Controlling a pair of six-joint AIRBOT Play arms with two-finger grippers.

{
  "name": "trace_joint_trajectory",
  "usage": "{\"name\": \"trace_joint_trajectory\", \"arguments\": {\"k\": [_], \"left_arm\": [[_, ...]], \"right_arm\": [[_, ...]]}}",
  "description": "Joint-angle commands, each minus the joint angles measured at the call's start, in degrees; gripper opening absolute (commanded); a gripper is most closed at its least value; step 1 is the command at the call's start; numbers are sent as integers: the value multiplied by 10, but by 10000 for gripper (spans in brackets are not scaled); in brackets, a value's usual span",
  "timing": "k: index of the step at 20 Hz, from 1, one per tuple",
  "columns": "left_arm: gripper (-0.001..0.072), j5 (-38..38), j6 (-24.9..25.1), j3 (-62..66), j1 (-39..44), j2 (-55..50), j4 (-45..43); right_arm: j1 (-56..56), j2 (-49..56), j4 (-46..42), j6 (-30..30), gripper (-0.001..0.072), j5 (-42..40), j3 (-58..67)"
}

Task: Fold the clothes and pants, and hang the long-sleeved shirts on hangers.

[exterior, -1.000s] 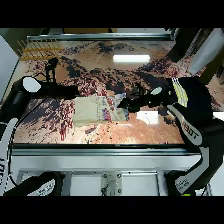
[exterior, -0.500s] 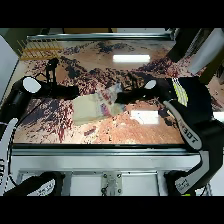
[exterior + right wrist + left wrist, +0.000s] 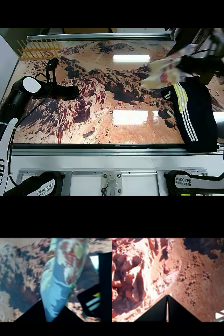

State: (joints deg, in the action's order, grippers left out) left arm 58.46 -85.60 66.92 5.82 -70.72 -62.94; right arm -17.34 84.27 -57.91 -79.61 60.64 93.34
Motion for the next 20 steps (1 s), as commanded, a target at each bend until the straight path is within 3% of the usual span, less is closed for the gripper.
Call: {"name": "trace_joint_trajectory", "arguments": {"k": [1,5,13,19,20], "left_arm": [[8,0,1,0,0,0,0],[7,0,1,0,0,0,0],[7,1,1,0,0,0,0],[7,1,1,0,0,0,0],[7,1,1,0,0,0,0]], "right_arm": [[-118,-37,-16,-12,5,35,6],[-193,-59,-67,-38,5,107,-33],[-205,-154,-284,-113,7,198,-209],[-205,-155,-315,-113,20,227,-237],[-205,-155,-317,-113,67,235,-237]]}}
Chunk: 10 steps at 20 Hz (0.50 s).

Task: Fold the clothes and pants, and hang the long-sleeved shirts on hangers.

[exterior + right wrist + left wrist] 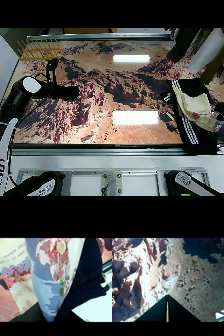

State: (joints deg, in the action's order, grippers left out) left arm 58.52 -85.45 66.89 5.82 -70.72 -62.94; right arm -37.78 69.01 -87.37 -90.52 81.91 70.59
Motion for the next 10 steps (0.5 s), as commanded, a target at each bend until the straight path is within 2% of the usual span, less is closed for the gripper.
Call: {"name": "trace_joint_trajectory", "arguments": {"k": [1,2,3,4,7,10], "left_arm": [[8,0,0,0,0,0,0],[8,0,0,0,0,0,0],[7,0,0,0,0,0,0],[7,0,0,0,0,0,0],[8,0,0,-1,0,0,0],[8,-1,0,-1,0,0,0]], "right_arm": [[0,-4,-27,-4,304,31,-9],[0,-4,-29,-4,524,39,-9],[0,-7,-30,-4,534,43,-9],[1,-18,-29,-4,514,35,-9],[33,-96,14,1,516,-31,-9],[123,-165,136,24,516,-73,-9]]}}
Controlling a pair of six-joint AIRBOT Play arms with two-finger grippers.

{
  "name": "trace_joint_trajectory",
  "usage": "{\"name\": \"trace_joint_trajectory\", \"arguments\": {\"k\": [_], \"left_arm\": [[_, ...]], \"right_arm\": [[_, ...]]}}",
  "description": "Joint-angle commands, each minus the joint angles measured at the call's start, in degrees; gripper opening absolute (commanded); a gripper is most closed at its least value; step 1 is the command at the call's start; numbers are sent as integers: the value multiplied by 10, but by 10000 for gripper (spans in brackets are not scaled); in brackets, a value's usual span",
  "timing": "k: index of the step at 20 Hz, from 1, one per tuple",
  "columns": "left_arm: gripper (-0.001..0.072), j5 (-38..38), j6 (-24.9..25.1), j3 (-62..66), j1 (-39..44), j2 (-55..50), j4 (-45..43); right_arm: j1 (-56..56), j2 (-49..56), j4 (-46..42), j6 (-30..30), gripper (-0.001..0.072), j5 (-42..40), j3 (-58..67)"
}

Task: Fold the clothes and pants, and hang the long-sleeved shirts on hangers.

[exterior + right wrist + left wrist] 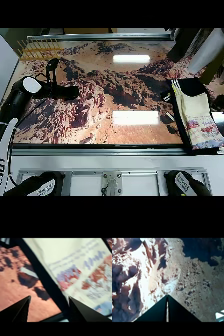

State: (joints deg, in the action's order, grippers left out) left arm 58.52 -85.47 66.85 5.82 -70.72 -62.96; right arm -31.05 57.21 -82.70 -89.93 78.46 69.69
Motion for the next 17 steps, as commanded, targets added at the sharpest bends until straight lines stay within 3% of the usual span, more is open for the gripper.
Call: {"name": "trace_joint_trajectory", "arguments": {"k": [1,7,8,9,10,17], "left_arm": [[8,0,0,0,0,0,0],[8,-1,0,0,0,0,0],[8,-1,0,0,0,0,0],[8,-1,0,0,0,0,0],[8,-1,0,0,0,0,0],[7,-1,0,0,0,0,0]], "right_arm": [[87,-56,120,22,516,-46,0],[259,-56,144,21,510,-50,0],[268,-56,144,21,436,-50,0],[275,-56,144,21,96,-50,0],[276,-56,144,21,13,-45,0],[276,-56,144,21,14,-39,0]]}}
